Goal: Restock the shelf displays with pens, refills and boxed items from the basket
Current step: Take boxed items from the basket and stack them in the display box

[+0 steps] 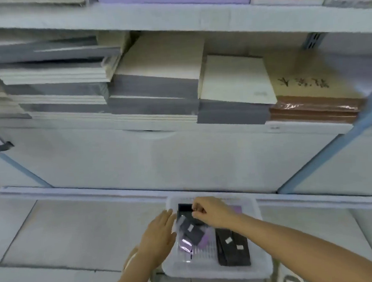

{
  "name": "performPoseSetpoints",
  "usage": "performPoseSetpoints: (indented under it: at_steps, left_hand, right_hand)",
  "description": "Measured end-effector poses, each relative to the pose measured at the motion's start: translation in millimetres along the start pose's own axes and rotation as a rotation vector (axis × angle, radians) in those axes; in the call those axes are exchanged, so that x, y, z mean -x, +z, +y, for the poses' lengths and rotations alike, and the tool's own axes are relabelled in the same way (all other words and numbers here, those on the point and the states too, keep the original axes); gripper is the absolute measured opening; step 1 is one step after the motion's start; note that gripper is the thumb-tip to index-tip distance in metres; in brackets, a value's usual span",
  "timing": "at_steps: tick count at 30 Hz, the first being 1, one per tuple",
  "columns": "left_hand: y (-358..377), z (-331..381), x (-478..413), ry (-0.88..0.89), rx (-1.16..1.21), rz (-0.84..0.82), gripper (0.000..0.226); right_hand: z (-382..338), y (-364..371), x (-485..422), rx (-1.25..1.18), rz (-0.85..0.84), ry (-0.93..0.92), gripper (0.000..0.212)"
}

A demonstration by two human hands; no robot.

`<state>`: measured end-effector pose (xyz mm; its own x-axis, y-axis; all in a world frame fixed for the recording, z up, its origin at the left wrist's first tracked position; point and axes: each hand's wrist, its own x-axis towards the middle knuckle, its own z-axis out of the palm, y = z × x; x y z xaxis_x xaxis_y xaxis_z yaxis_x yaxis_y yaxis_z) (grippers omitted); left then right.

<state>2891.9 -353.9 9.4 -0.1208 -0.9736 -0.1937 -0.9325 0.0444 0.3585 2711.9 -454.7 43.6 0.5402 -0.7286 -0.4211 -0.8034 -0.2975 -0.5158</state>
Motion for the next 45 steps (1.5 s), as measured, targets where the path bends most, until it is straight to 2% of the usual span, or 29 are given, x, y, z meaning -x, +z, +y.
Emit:
performPoseSetpoints:
  at_steps: [2, 4, 8, 11, 15, 21, 23, 25, 27, 29, 30, 32, 36, 38, 41, 45]
  left_hand:
    - [13.7, -2.1, 7.1, -0.022, -0.058, -0.035, 0.063]
    - [18.5, -2.6, 10.7, 0.024, -0.117, -0.035, 0.073]
    - [37.6, -12.5, 12.2, 0.062, -0.032, 0.082, 0.063]
    - [46.6, -18.4, 9.6, 0.054, -0.009, 0.123, 0.060]
    - [50.8, -21.8, 7.2, 0.051, 0.011, 0.135, 0.058]
    - [45.7, -13.1, -1.9, 0.026, 0.083, 0.234, 0.035]
    - [39.9, -4.8, -6.5, -0.012, 0.204, 0.267, 0.041]
    - [37.5, 7.3, -11.6, -0.127, 0.406, 0.273, 0.041]
    - [36.9, 21.3, -17.8, -0.320, 0.670, 0.199, 0.047]
    - [35.7, 35.3, -25.1, -0.483, 1.078, 0.053, 0.037]
    - [36.1, 41.7, -27.7, -0.526, 1.266, -0.010, 0.034]
    - [38.0, 49.5, -30.4, -0.551, 1.458, -0.027, 0.028]
    - [40.2, 48.1, -30.7, -0.616, 1.505, 0.042, 0.017]
    - [41.8, 45.7, -28.6, -0.643, 1.452, 0.021, 0.017]
    - [48.2, 44.5, -24.3, -0.685, 1.459, -0.020, 0.019]
    - [56.8, 45.6, -21.7, -0.705, 1.429, -0.075, 0.020]
  right_hand:
    - [21.9, 35.8, -5.7, -0.035, -0.101, 0.136, 0.037]
    - [34.7, 63.4, -9.4, -0.128, -0.118, 0.237, 0.043]
    - [38.8, 100.4, -19.8, -0.184, 0.153, 0.319, 0.037]
    - [31.0, 119.2, -25.7, -0.194, 0.251, 0.320, 0.028]
    - [31.1, 131.6, -26.6, -0.174, 0.135, 0.266, 0.025]
    - [49.6, 103.6, -20.0, -0.409, 0.064, 0.177, 0.018]
    - [54.1, 89.6, -14.6, -0.592, 0.052, 0.144, 0.021]
    - [55.3, 77.0, -9.0, -0.788, 0.075, 0.137, 0.022]
    - [53.4, 68.7, -2.9, -0.929, 0.132, 0.116, 0.019]
    - [49.6, 62.0, 2.9, -0.968, 0.126, 0.063, 0.018]
    - [48.8, 59.1, 5.1, -0.957, 0.099, 0.036, 0.016]
    - [53.5, 52.6, 8.0, -0.892, 0.102, 0.024, 0.008]
    - [87.2, 49.6, 15.6, -0.530, 0.379, 0.271, 0.007]
    - [103.0, 60.6, 23.2, -0.373, 0.313, 0.381, 0.031]
    - [108.8, 84.8, 27.8, -0.199, 0.127, 0.356, 0.070]
    - [104.0, 100.3, 19.0, -0.105, 0.142, 0.352, 0.089]
